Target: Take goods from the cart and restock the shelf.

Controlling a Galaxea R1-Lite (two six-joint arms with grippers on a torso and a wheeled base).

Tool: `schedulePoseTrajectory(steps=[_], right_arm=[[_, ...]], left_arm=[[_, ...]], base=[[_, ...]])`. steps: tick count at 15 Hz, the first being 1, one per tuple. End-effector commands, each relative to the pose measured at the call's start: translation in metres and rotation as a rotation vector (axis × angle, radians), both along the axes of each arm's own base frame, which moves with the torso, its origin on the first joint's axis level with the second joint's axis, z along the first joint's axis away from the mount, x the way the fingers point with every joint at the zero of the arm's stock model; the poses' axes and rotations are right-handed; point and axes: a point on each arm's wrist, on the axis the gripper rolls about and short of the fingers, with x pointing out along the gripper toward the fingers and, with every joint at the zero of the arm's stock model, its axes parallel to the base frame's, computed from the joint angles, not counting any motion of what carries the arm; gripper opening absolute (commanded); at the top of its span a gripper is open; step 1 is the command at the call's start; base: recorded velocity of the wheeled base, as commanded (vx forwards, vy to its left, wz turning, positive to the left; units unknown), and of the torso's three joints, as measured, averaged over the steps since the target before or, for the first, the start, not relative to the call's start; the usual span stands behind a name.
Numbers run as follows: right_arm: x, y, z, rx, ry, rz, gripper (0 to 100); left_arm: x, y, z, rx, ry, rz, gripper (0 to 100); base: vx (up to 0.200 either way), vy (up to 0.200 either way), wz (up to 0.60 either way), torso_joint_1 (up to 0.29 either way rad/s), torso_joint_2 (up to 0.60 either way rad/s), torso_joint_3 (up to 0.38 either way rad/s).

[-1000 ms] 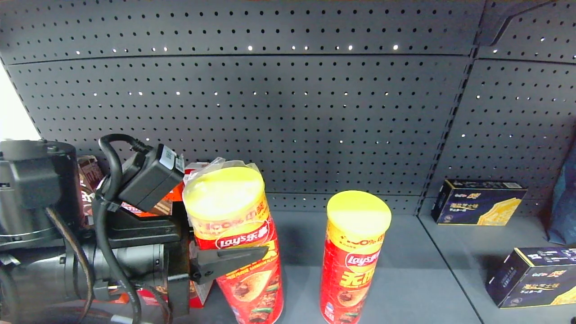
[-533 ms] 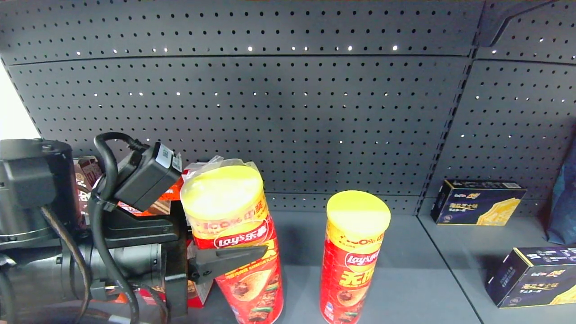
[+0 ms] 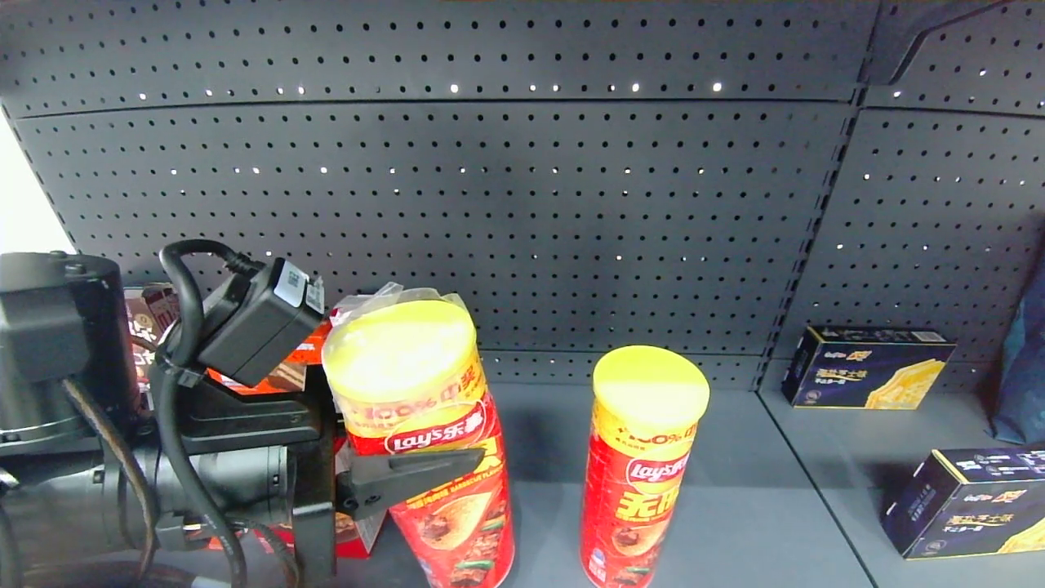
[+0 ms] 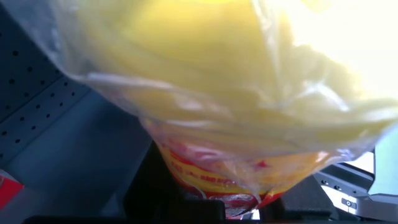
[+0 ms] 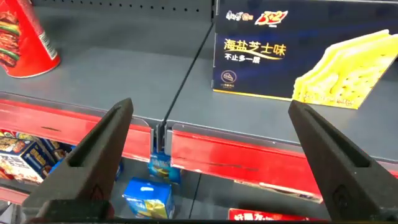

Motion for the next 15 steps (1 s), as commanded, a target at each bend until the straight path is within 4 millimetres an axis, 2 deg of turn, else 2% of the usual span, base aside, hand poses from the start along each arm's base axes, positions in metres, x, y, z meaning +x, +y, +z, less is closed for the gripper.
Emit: schedulePoseTrajectory(steps=[1,5,9,11,13,15], right_arm=[[0.000,0.000,0.000,-0.002,0.004,0.001,100],[0.000,0.000,0.000,0.000,0.005,0.001,100],[0.000,0.000,0.000,0.000,0.005,0.001,100],[0.000,0.000,0.000,0.000,0.005,0.001,100],[0.000,0.000,0.000,0.000,0.005,0.001,100],[0.000,0.000,0.000,0.000,0.005,0.001,100]], left_arm=[[-0.003,0.001,0.002,-0.006,-0.008,-0.006,0],[-0.012,0.003,0.006,-0.010,-0.037,-0.007,0],[-0.010,0.003,0.015,-0.030,-0.062,-0.019,0],[-0.005,0.001,0.020,-0.040,-0.065,-0.040,0],[0.009,0.004,0.023,-0.037,-0.061,0.010,0],[0.022,-0.002,0.023,-0.033,-0.055,0.005,0]], base=[[0.000,0.000,0.00,0.000,0.00,0.000],[0.000,0.000,0.00,0.000,0.00,0.000],[0.000,0.000,0.00,0.000,0.00,0.000],[0.000,0.000,0.00,0.000,0.00,0.000],[0.000,0.000,0.00,0.000,0.00,0.000],[0.000,0.000,0.00,0.000,0.00,0.000]])
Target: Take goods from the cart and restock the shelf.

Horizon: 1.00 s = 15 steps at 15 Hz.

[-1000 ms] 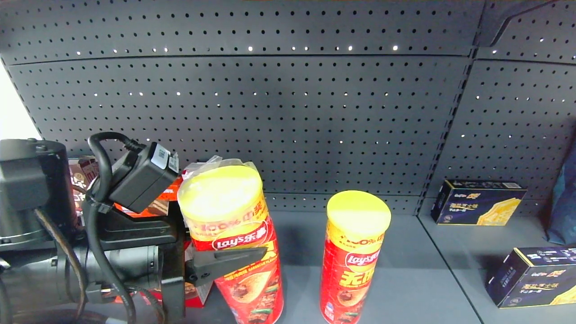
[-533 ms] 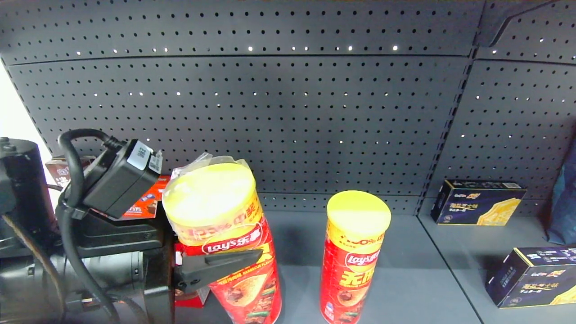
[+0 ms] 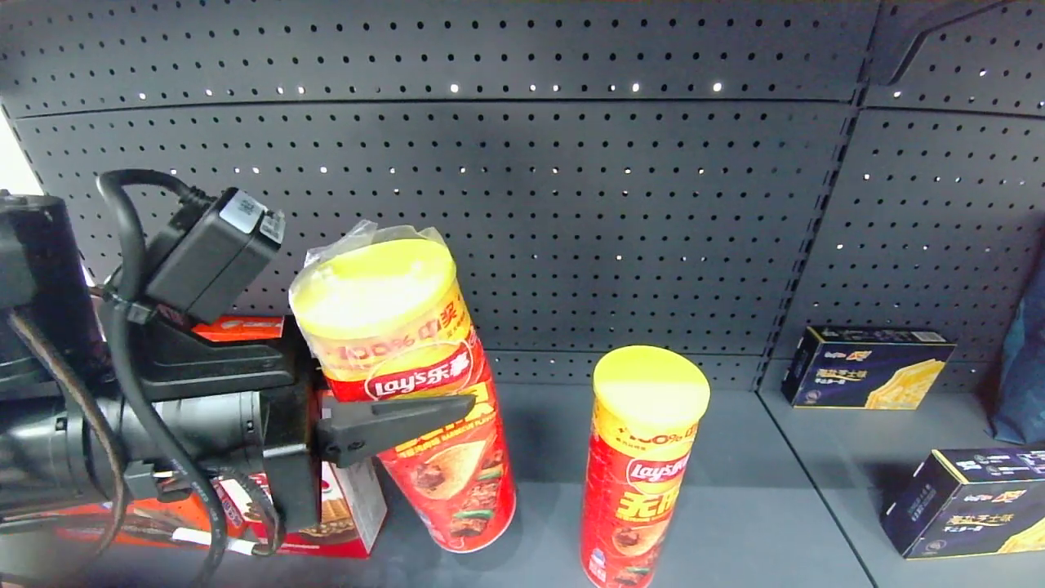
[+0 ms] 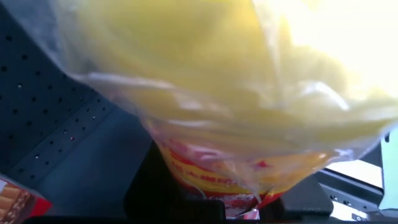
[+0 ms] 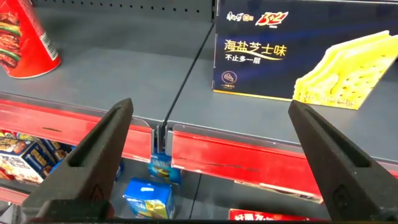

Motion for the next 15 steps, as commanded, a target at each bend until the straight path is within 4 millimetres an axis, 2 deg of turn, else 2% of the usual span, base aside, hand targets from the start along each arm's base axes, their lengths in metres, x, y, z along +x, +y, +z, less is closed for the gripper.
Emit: schedulePoseTrajectory(steps=[1,5,7,10,13,15], right_arm=[[0.000,0.000,0.000,-0.001,0.005,0.001,100],[0.000,0.000,0.000,-0.001,0.005,0.001,100],[0.000,0.000,0.000,-0.001,0.005,0.001,100],[0.000,0.000,0.000,-0.001,0.005,0.001,100],[0.000,0.000,0.000,-0.001,0.005,0.001,100],[0.000,0.000,0.000,-0.001,0.005,0.001,100]], left_arm=[[0.025,-0.011,-0.001,0.012,0.021,0.007,0],[0.063,-0.025,0.003,0.023,0.009,0.019,0],[0.089,-0.028,-0.001,0.119,-0.012,0.021,0],[0.115,-0.041,0.005,0.128,-0.012,-0.002,0],[0.132,-0.059,-0.008,0.143,0.001,-0.030,0],[0.133,-0.068,-0.017,0.155,0.018,-0.052,0]], base=[[0.000,0.000,0.00,0.000,0.00,0.000],[0.000,0.000,0.00,0.000,0.00,0.000],[0.000,0.000,0.00,0.000,0.00,0.000],[0.000,0.000,0.00,0.000,0.00,0.000],[0.000,0.000,0.00,0.000,0.00,0.000],[0.000,0.000,0.00,0.000,0.00,0.000]])
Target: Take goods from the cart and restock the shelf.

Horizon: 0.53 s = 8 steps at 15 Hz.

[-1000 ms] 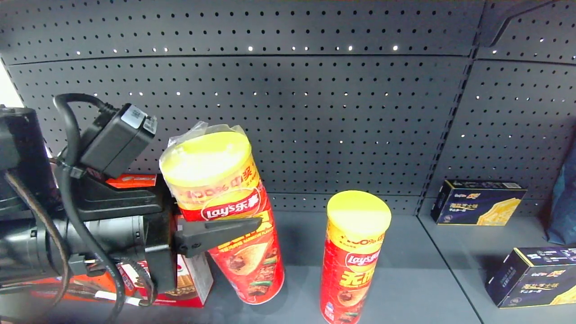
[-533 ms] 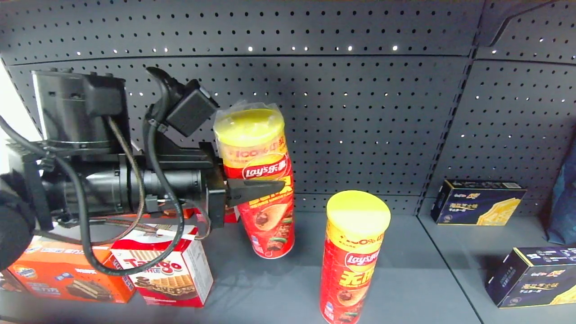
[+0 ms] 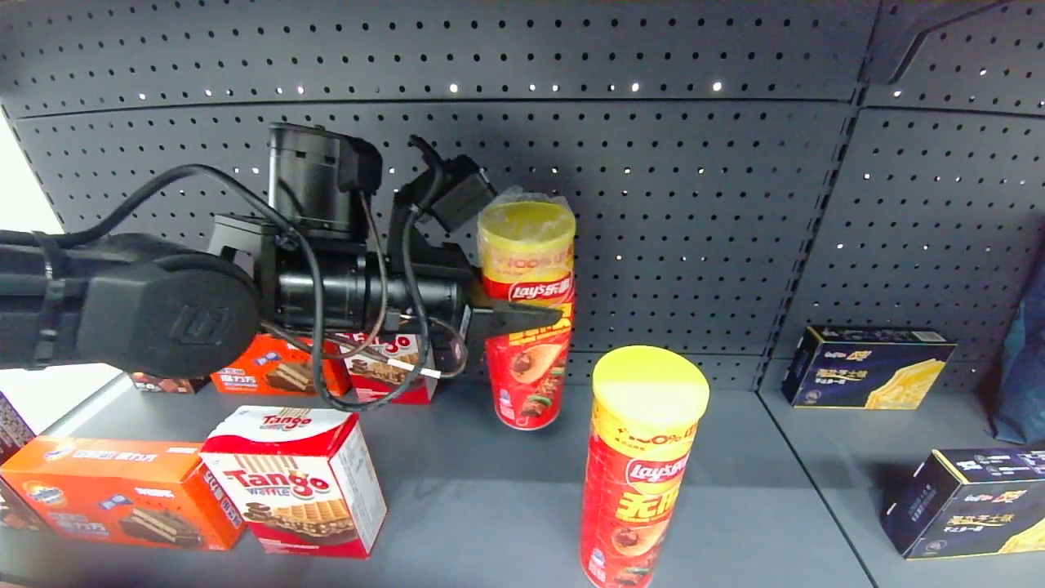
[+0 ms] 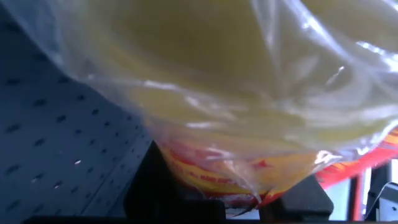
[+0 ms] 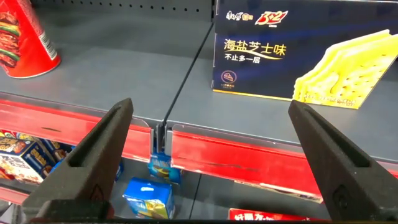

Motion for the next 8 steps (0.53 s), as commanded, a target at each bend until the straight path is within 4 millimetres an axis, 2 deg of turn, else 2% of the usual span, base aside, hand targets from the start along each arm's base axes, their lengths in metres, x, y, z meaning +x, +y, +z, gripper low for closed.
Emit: schedulePoseTrajectory(steps=[1,6,8], right_arm=[[0.000,0.000,0.000,-0.001,0.003,0.001,100],[0.000,0.000,0.000,-0.001,0.003,0.001,100],[0.000,0.000,0.000,-0.001,0.003,0.001,100]], left_arm=[[0.010,-0.016,-0.024,0.030,0.057,-0.026,0],[0.020,-0.031,-0.039,0.026,0.052,-0.047,0],[0.031,-0.039,-0.045,0.020,0.047,-0.050,0]], base=[[0.000,0.000,0.00,0.000,0.00,0.000],[0.000,0.000,0.00,0.000,0.00,0.000],[0.000,0.000,0.00,0.000,0.00,0.000]])
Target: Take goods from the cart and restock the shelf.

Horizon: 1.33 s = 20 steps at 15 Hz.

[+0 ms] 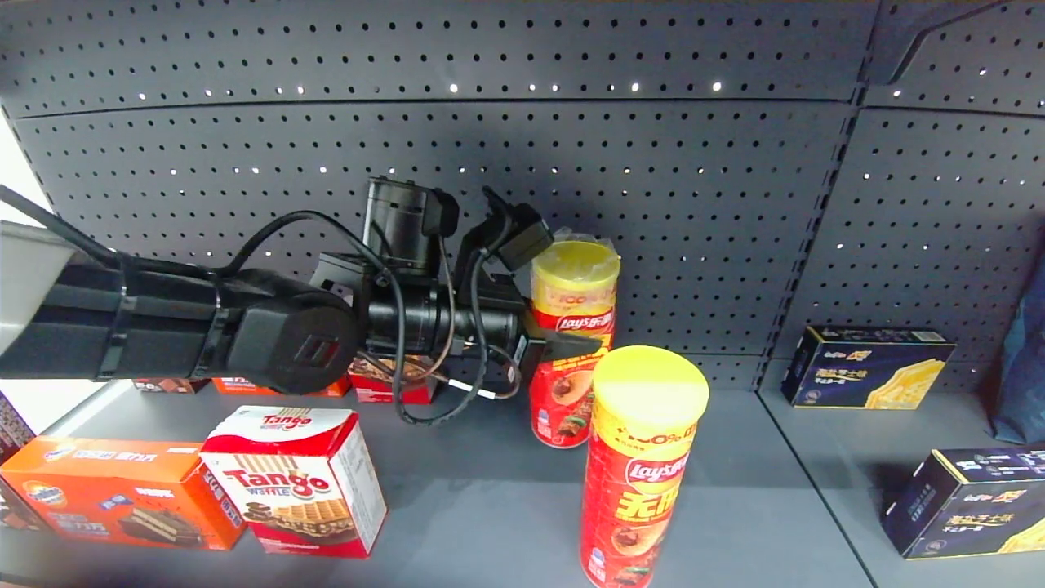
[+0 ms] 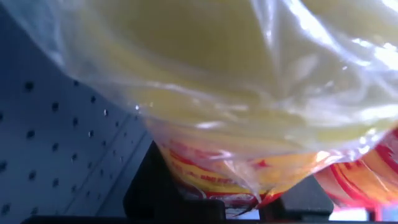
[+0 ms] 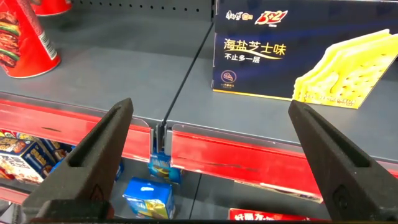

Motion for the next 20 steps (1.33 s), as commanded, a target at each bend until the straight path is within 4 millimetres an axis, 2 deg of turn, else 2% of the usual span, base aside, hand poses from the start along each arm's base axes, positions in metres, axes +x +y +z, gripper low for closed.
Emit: schedulePoseTrajectory(steps=[1,10,20], right_arm=[[0.000,0.000,0.000,-0.001,0.003,0.001,100],[0.000,0.000,0.000,-0.001,0.003,0.001,100],[0.000,0.000,0.000,-0.001,0.003,0.001,100]], left_arm=[[0.011,-0.009,-0.011,0.006,0.015,-0.005,0],[0.035,-0.030,-0.021,-0.007,0.001,-0.017,0],[0.045,-0.037,-0.037,-0.008,-0.002,-0.018,0]], base=[[0.000,0.000,0.00,0.000,0.00,0.000],[0.000,0.000,0.00,0.000,0.00,0.000],[0.000,0.000,0.00,0.000,0.00,0.000]])
